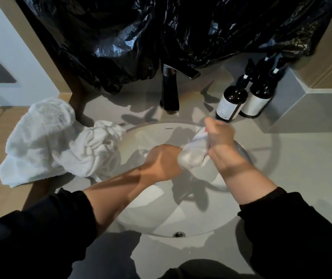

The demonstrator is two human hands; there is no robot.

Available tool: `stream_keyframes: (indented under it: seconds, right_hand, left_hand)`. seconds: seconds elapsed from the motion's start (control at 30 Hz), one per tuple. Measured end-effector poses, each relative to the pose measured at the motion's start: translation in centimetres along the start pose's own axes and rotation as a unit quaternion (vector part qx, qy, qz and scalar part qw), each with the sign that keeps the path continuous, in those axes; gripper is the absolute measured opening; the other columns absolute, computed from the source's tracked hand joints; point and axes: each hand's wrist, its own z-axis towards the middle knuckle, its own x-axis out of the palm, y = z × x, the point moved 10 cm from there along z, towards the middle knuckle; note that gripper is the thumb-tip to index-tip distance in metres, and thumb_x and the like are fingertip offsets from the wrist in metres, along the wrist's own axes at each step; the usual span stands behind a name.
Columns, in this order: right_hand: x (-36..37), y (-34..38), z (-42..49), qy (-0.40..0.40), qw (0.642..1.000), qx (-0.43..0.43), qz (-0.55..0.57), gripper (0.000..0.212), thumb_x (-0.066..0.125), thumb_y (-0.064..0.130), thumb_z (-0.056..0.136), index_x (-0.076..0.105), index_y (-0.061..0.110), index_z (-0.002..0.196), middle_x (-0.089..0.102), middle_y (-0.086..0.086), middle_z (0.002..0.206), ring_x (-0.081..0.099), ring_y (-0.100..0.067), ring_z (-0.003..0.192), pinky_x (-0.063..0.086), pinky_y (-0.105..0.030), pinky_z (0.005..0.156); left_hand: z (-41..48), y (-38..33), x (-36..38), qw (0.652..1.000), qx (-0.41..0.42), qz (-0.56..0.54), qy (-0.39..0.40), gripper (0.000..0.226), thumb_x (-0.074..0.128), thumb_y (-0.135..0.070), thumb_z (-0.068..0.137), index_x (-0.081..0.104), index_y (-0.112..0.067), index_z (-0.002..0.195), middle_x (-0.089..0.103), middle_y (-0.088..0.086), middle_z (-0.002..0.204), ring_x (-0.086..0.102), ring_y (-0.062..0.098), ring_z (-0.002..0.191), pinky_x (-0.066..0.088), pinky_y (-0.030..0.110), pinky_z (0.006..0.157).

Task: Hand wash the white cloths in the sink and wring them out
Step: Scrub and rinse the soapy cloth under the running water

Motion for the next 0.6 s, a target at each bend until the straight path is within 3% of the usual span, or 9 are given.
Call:
stream_keyframes:
  seconds: [0.07,0.13,0.2,0.3,0.4,0.5,0.6]
  right_hand:
    - [0.5,1.6,-0.1,0.002,0.999,-0.043,0.013,0.037,0.052,-0.002,0.079,0.037,0.011,0.047,0.031,0.009,0.033,0.029,-0.006,0.036,0.027,-0.017,0.039]
    - [0.9,2.3,-0.2,0.004,0.998,-0.06,0.011,0.036,0.051,-0.004,0.077,0.037,0.01,0.047,0.026,0.008,0.031,0.025,-0.006,0.035,0.024,-0.016,0.038]
    - [1.3,3.1,-0.5,0.017,0.996,-0.083,0.007,0.032,0.052,-0.004,0.075,0.037,0.006,0.049,0.023,0.009,0.032,0.022,-0.008,0.036,0.021,-0.017,0.038]
    - [1.8,3.7,-1.3,0.031,0.992,-0.12,0.016,0.013,0.054,0.007,0.063,0.046,0.002,0.054,0.022,0.002,0.044,0.018,-0.011,0.045,0.016,-0.022,0.043]
    - [2.0,2.5,-1.2,0.039,0.993,-0.114,-0.013,0.031,0.056,0.005,0.067,0.032,0.011,0.049,0.02,0.005,0.043,0.016,-0.012,0.048,0.015,-0.027,0.049]
    - [2.0,0.9,-0.9,0.047,0.993,-0.086,-0.062,0.039,0.054,0.002,0.078,0.033,0.013,0.046,0.031,0.0,0.045,0.025,-0.017,0.045,0.02,-0.025,0.046]
    - [2.1,-0.2,-0.5,0.074,0.988,-0.062,-0.121,0.036,0.052,0.017,0.087,0.053,0.01,0.052,0.054,-0.003,0.051,0.046,-0.01,0.043,0.032,-0.022,0.048]
  left_hand:
    - [0.2,0.8,1.1,0.984,-0.029,-0.169,0.05,0.014,0.067,-0.013,0.071,0.055,-0.016,0.063,0.055,-0.002,0.067,0.051,0.018,0.061,0.038,0.022,0.05]
    - [0.3,1.1,1.9,0.955,-0.036,-0.285,0.079,0.016,0.071,-0.013,0.055,0.064,-0.006,0.068,0.058,0.002,0.068,0.055,0.018,0.064,0.046,0.027,0.059]
    - [0.2,1.1,2.8,0.926,-0.038,-0.36,0.112,0.024,0.069,-0.012,0.049,0.067,-0.005,0.072,0.062,0.005,0.072,0.061,0.02,0.068,0.052,0.034,0.066]
    - [-0.5,-0.5,4.4,0.865,-0.004,-0.468,0.183,0.015,0.066,-0.003,0.053,0.062,-0.009,0.066,0.06,0.005,0.068,0.058,0.019,0.065,0.049,0.029,0.067]
    - [-1.4,-1.3,6.3,0.801,-0.007,-0.541,0.255,0.026,0.067,-0.001,0.047,0.058,-0.006,0.07,0.057,0.005,0.067,0.055,0.017,0.061,0.047,0.025,0.064]
    - [-1.7,-1.2,8.1,0.765,-0.038,-0.58,0.278,0.039,0.069,-0.005,0.039,0.058,-0.003,0.075,0.058,0.006,0.066,0.057,0.016,0.057,0.049,0.024,0.06]
    - [-1.9,-1.1,9.1,0.746,-0.071,-0.613,0.25,0.039,0.069,0.0,0.038,0.06,-0.004,0.076,0.058,0.007,0.07,0.058,0.016,0.058,0.048,0.027,0.065]
